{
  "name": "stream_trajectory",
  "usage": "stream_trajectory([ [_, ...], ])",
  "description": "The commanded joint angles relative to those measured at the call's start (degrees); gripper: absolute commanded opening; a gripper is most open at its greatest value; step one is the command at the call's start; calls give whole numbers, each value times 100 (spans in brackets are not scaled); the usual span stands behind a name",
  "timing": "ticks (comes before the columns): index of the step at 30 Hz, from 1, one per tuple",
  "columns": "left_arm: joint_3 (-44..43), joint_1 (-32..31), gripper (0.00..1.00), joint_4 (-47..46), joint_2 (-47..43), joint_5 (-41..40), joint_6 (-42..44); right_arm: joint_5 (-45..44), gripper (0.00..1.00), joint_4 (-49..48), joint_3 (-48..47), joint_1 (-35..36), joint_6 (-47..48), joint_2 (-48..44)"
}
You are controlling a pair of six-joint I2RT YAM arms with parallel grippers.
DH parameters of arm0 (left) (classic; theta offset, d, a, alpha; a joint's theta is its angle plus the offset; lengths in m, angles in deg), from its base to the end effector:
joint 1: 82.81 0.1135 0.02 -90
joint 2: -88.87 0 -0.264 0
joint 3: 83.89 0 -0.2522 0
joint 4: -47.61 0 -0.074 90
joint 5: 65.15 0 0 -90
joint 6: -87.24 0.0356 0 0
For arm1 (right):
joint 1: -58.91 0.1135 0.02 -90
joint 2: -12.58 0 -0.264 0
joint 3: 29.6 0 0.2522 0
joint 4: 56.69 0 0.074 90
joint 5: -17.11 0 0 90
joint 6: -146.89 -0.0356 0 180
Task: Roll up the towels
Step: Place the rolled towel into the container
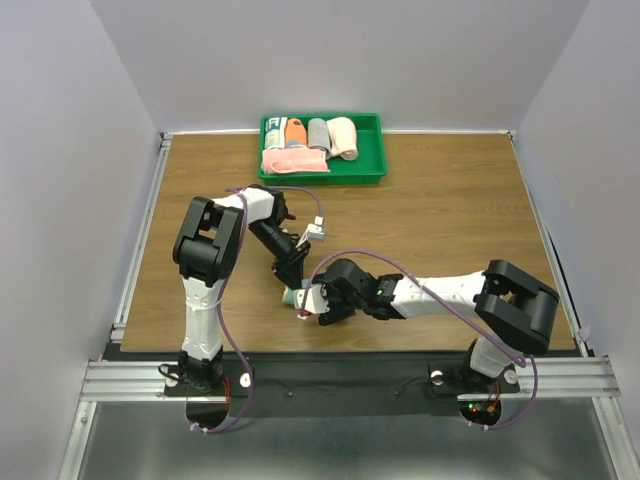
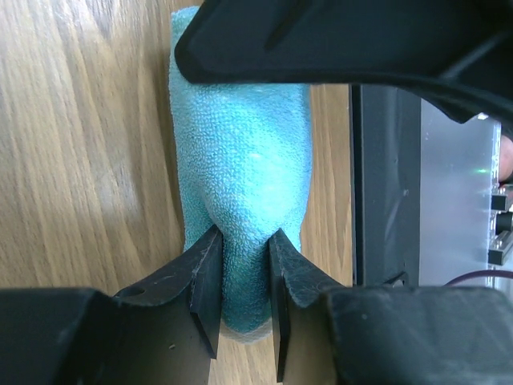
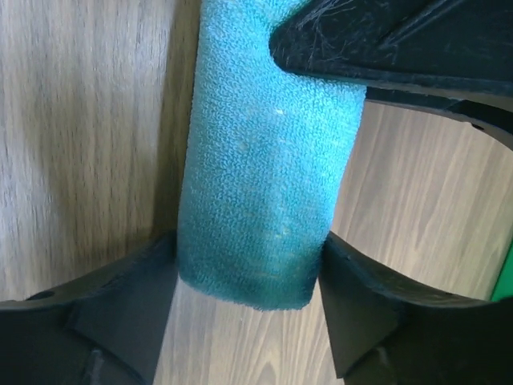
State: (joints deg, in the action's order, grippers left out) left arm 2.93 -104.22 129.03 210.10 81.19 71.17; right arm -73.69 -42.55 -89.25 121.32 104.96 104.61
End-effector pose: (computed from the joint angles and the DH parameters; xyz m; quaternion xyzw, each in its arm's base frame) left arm 0.3134 -0.1547 0.1323 0.5886 0.6441 -0.4832 0.0722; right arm 0.1476 0.2814 0.1627 -0.7616 0.5317 0.0398 0.3683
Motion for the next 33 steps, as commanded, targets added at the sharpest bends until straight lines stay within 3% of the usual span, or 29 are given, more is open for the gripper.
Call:
stream_trajectory([
  [1,119,-12,13,-429,235,-1134,411,387,67,-126,-201,-54,70,192],
  [2,119,-12,13,-420,243,-1125,420,422,60,-135,-227,-71,70,236],
  [4,84,-12,13,-411,243,-1107,438,510,57,-126,-280,-89,9,359],
  [6,58,-4,13,-376,287,-1072,429,554,62,-126,-350,-106,-105,438],
  [9,40,14,13,-385,313,-984,429,615,80,-100,-368,-98,-211,474],
  [18,14,67,14,-376,357,-932,455,1064,92,559,-535,-106,-509,333],
  [25,23,75,15,-376,384,-923,482,1213,90,252,-491,-396,-624,518],
  [33,-12,84,15,-376,410,-870,517,1512,77,15,-623,-590,-562,729],
])
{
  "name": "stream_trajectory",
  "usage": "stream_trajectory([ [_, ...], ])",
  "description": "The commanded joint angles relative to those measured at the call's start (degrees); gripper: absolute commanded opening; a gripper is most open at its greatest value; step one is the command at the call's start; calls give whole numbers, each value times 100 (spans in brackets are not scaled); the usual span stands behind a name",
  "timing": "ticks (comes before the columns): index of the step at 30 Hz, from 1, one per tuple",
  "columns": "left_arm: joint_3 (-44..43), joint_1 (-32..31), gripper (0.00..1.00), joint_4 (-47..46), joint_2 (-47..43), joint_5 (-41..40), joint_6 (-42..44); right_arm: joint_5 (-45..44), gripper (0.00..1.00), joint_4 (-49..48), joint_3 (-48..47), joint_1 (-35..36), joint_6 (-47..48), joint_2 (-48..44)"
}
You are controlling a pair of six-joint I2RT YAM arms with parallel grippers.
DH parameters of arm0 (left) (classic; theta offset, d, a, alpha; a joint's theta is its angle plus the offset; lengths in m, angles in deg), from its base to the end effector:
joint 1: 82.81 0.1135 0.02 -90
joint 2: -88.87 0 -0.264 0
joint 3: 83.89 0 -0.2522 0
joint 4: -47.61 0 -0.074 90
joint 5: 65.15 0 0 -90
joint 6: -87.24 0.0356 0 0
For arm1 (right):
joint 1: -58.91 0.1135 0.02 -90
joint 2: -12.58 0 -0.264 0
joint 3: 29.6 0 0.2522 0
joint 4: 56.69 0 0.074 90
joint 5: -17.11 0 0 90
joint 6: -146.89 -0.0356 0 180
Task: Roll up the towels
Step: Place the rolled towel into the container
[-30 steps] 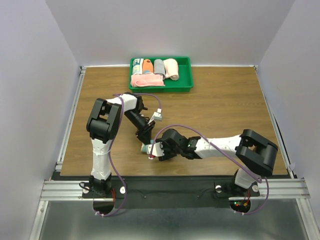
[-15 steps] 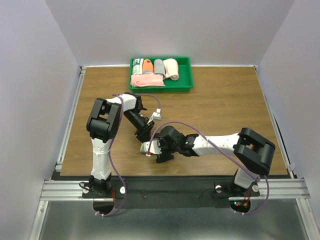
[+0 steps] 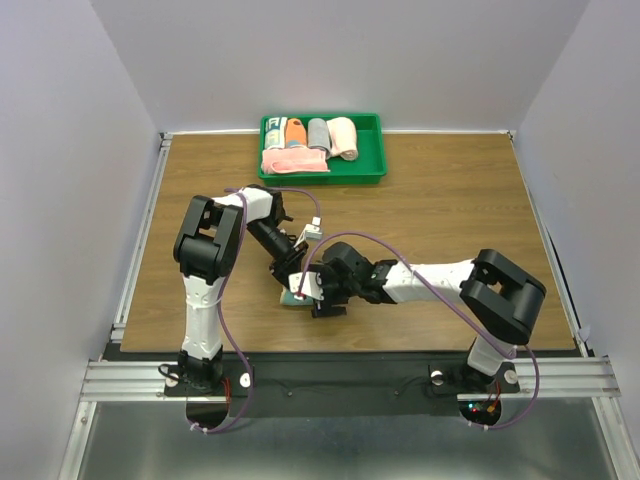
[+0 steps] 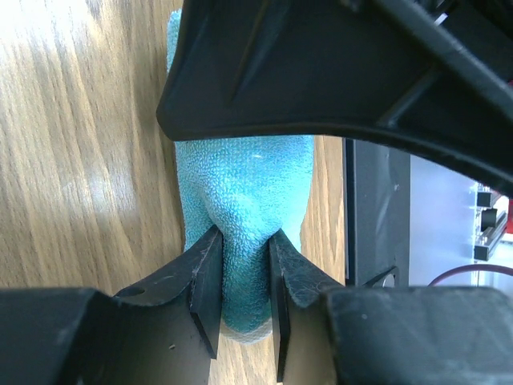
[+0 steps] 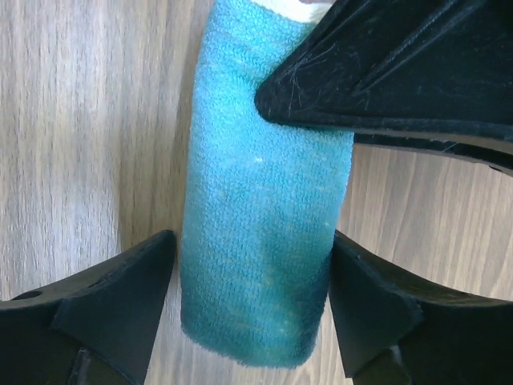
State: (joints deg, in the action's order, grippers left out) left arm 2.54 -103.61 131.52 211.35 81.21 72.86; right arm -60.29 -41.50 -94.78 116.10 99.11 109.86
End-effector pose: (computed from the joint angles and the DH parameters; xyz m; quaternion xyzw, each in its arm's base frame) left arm 0.3131 -0.1506 0.1279 0.5820 0.6455 -0.4912 0.0583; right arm 0.1782 0.2907 0.1614 -0.7319 0.5682 0.1485 0.3455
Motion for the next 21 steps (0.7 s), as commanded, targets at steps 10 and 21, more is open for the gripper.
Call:
stream_trajectory([
  [10,88,67,32,-625,216,-846,393,287,1,-293,-35,-94,-108,336],
  [21,-552,1270,99,-950,-1653,-424,-608,392,1,542,185,-550,-1739,-402],
])
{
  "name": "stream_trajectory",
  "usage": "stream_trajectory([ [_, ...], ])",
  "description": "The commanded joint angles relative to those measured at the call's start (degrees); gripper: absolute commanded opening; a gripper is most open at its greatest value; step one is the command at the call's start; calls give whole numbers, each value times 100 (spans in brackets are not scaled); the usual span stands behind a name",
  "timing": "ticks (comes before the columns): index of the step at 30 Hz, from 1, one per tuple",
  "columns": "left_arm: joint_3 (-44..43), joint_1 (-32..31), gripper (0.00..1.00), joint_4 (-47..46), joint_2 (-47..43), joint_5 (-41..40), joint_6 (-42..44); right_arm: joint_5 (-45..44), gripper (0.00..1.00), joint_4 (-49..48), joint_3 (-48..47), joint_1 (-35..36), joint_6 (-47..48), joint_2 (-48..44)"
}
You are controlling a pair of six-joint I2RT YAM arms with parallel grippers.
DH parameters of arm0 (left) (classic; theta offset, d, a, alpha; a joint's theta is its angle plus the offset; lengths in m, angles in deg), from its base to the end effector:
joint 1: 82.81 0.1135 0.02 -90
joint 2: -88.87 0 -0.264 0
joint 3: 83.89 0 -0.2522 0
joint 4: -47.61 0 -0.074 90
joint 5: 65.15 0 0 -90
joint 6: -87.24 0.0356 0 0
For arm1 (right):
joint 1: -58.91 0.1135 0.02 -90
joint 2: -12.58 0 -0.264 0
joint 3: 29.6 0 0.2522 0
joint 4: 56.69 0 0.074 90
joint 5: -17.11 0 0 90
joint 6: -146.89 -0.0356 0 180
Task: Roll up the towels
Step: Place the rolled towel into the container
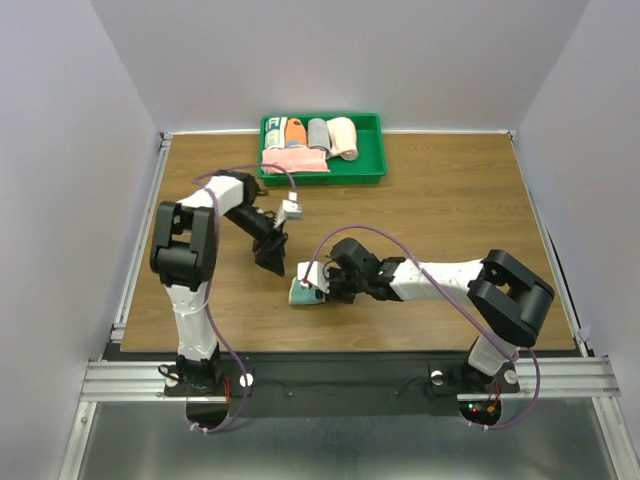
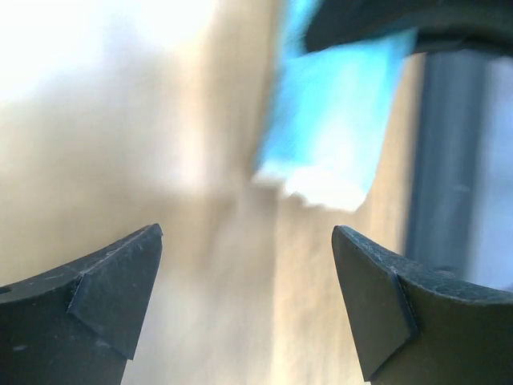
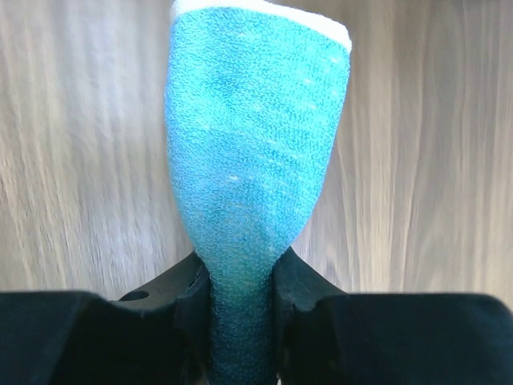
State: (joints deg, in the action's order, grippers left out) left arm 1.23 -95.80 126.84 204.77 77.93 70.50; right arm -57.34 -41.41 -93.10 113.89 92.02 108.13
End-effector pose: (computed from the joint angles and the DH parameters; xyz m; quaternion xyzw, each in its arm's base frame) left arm 0.3383 -0.1073 0.1667 0.5800 0.6776 -0.4250 0.1543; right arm 0.1831 0.2779 0.1628 -0.6880 0.6171 0.1863 0.3334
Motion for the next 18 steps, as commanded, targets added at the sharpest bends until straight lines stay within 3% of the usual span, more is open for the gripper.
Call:
stream_trajectory([
  [1,-509,726,99,-770,-1182,-87,-782,106,1,621,-62,-435,-1235,-256],
  [6,-493,1185,99,-1676,-2428,-114,-1830,220,1,884,-431,-1322,-2351,-388],
  [9,-54,1238,99,-2195,-3183,-184,-2648,360,1,1043,-1010,-2025,-2861,-353],
  [12,754,1229,99,-3451,-4046,-324,-3650,212,1,1175,-1801,-2719,-3223,-204],
  [16,1458,1168,99,-4015,-4803,-281,-4160,-735,1,1219,-3118,-3414,-3390,235],
  [18,1722,1115,99,-4200,-5032,-307,-4485,-1692,1,1219,-4090,-3625,-3373,751],
])
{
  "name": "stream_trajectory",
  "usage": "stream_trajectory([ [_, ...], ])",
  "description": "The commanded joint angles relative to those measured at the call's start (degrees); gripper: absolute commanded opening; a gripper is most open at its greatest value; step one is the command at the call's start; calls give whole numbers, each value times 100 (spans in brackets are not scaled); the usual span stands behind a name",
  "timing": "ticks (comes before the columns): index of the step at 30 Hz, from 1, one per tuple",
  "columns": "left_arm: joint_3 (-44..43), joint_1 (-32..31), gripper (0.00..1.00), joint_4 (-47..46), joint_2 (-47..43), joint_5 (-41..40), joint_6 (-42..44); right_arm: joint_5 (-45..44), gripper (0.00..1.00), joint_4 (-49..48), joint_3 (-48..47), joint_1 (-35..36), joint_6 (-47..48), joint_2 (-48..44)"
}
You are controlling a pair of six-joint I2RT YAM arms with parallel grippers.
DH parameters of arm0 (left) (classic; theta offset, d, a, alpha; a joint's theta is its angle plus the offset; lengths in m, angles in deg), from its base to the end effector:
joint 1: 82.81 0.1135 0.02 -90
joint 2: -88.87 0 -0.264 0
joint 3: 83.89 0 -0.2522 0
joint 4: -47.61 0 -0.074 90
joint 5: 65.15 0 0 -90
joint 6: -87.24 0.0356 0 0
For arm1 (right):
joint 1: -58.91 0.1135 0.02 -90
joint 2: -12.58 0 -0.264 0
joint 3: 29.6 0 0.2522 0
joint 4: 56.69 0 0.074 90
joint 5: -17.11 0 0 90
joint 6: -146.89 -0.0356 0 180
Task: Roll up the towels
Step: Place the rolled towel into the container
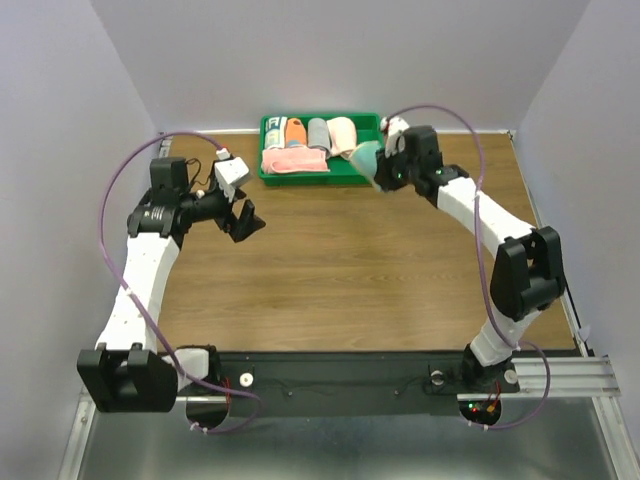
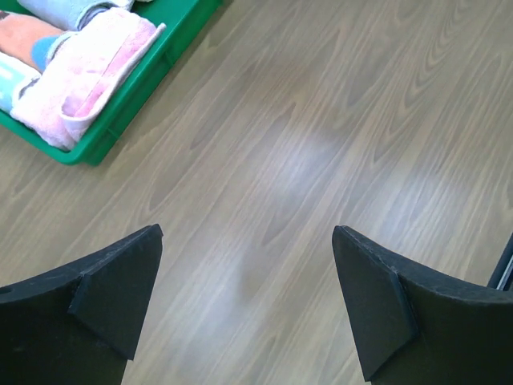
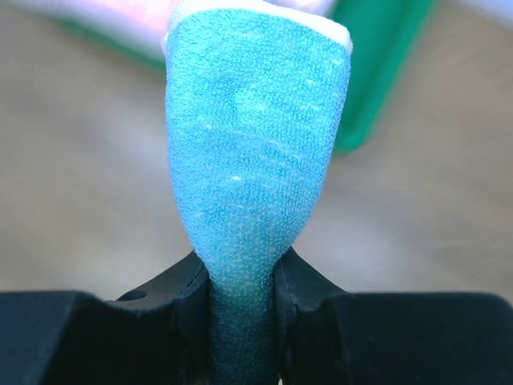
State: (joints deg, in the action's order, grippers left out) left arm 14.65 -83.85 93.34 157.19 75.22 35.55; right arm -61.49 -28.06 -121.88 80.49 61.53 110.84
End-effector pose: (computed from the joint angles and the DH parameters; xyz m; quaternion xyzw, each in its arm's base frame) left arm 0.2490 -0.0319 0.3641 0.4597 0.6786 -0.2148 0.5311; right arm 0.3679 0.1531 0.2866 -0.2448 0.8476 0.1551 0.4445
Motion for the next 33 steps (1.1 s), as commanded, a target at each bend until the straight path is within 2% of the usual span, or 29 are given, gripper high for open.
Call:
stream_trajectory([
  [1,494,-98,99,-859,-318,-27,-1044,-1559,1,-108,-1540,-339,-315,693],
  [3,573,-151,99,-885,-380,-88,-1184,-2324,1,-107,-2225,-427,-254,1393],
  [4,626,-177,99,-894,-398,-80,-1298,-2770,1,-90,-2873,-427,-219,1624],
  [8,740,-212,99,-955,-529,-115,-1588,-3467,1,-37,-4350,-427,-157,2714],
  [13,1021,-239,99,-1122,-705,-89,-1949,-3934,1,-46,-6066,-427,-288,4014],
  [15,1092,-239,99,-1175,-766,-89,-2046,-3961,1,-81,-6418,-427,-402,4306],
  [17,1171,-239,99,-1236,-828,-97,-2160,-3874,1,-256,-6623,-427,-447,4578],
  [22,1478,-248,99,-1395,-951,-159,-2310,-3697,1,-863,-6263,-339,-623,4720],
  [33,1760,-248,99,-1518,-1100,-229,-2433,-3829,1,-1435,-6263,-67,-763,5563],
])
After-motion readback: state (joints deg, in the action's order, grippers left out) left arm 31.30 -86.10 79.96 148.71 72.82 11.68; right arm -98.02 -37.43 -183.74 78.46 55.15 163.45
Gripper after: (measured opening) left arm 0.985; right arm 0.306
